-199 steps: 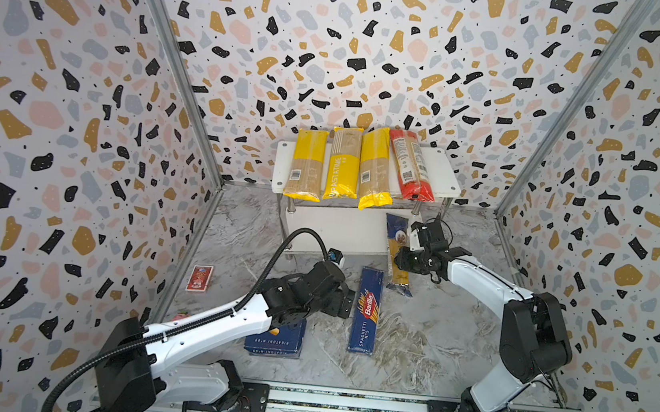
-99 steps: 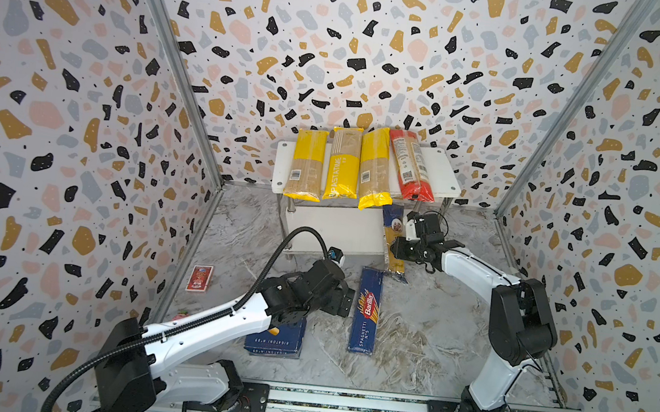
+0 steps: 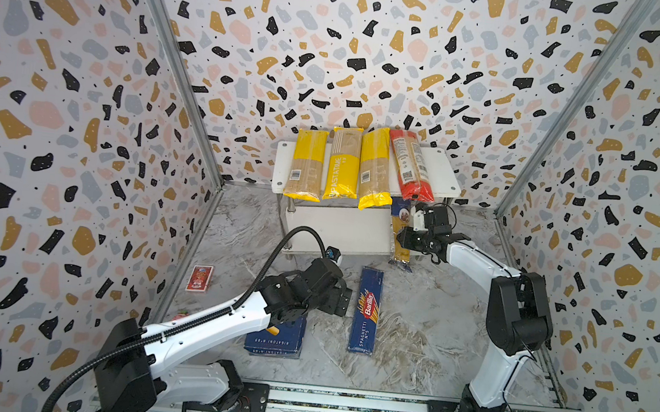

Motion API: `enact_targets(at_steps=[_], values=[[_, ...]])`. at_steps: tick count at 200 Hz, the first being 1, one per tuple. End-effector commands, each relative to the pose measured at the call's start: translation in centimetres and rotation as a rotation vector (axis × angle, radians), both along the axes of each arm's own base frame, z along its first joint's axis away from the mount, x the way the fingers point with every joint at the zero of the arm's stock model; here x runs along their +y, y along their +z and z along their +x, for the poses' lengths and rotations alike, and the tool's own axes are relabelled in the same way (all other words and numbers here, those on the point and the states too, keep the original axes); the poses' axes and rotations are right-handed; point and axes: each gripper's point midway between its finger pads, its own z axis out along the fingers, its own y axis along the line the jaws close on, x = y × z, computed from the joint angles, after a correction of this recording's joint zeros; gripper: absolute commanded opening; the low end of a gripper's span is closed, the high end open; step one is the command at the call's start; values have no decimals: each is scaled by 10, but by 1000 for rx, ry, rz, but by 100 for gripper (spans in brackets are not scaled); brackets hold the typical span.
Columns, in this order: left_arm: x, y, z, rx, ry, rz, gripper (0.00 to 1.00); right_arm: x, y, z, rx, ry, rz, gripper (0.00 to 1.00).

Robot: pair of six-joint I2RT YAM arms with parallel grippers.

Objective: Arrange pasta packages on shelves
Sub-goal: Place the pasta bag on the shelf.

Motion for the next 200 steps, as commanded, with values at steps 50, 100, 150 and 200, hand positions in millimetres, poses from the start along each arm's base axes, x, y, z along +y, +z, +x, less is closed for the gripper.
enact_targets(at_steps=[50, 100, 150, 200], values=[[5, 14, 4, -33, 10, -13, 99, 11, 62, 40, -199, 25, 45, 25], [10, 14, 4, -36, 17, -11, 100, 6, 52, 45, -166, 0, 28, 29], [10, 14, 3, -31, 13, -19, 100, 7, 56, 38, -164, 13, 38, 45], [11, 16, 0, -33, 15, -41, 100, 9, 67, 24, -180, 32, 62, 69]])
